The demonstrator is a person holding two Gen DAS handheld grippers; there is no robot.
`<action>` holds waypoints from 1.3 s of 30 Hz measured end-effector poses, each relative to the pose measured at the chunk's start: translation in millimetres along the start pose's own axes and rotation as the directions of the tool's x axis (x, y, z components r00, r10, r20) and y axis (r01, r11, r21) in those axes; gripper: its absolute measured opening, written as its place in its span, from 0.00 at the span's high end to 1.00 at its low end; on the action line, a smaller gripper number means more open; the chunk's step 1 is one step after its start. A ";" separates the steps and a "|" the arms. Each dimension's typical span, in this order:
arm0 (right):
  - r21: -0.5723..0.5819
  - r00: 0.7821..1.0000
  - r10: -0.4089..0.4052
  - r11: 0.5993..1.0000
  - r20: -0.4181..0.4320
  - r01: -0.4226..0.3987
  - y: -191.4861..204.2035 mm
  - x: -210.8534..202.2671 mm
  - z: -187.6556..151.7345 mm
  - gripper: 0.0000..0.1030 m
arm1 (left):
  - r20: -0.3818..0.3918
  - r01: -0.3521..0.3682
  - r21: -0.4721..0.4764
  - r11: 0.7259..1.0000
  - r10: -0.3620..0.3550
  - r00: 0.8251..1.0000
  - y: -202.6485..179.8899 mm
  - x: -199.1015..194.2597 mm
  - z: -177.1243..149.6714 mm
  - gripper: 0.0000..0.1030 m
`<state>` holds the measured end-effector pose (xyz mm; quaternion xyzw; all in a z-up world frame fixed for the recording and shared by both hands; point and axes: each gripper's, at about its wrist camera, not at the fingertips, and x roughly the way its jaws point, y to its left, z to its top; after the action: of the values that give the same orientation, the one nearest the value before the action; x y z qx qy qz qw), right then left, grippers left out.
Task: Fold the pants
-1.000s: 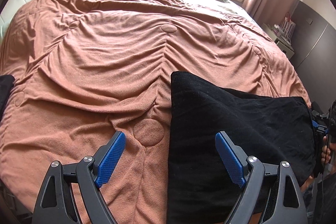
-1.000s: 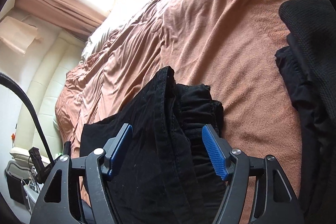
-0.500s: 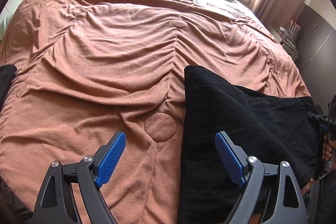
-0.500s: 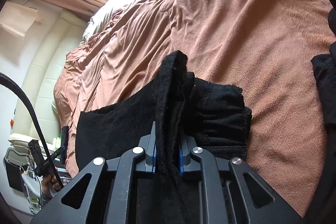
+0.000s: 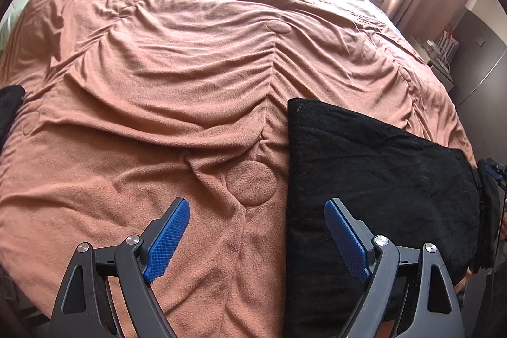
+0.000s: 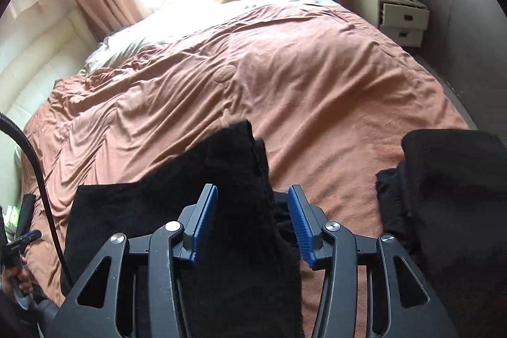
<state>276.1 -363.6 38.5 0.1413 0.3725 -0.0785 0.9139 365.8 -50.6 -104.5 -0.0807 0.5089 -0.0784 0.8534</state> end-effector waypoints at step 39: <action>0.114 0.997 0.036 0.993 -0.072 -0.028 -34.3 -43.8 -72.5 0.56 | -0.169 0.194 -0.115 0.974 -0.211 0.963 -19.0 83.0 3.1 0.59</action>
<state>188.6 -371.4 13.0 0.2015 0.3985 -0.0794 0.8912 406.5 -86.9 -170.0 -0.1662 0.5763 -0.1476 0.7864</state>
